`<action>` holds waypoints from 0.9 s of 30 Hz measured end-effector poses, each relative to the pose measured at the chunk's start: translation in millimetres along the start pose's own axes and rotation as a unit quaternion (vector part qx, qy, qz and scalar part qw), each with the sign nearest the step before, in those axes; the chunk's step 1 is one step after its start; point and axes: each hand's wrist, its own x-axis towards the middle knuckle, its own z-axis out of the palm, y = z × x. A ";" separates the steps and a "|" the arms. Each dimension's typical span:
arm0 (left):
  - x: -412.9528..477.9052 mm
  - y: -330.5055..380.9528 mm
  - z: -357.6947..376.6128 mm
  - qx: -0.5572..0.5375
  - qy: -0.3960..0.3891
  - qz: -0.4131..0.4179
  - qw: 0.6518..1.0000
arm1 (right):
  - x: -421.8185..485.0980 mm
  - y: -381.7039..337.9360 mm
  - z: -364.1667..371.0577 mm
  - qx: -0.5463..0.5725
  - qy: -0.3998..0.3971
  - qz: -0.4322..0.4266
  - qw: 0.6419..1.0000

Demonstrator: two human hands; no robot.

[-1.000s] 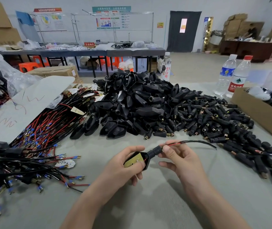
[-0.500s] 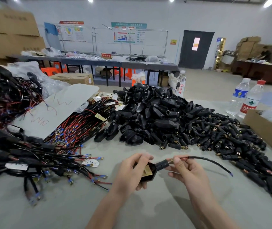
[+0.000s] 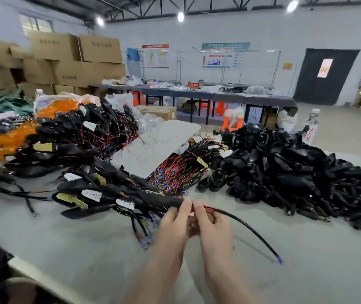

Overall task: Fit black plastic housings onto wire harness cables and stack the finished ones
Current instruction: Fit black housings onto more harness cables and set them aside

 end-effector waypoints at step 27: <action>149.6 4.5 19.9 0.641 0.042 0.197 0.741 | 55.1 -41.1 -178.6 -0.033 0.039 0.091 0.994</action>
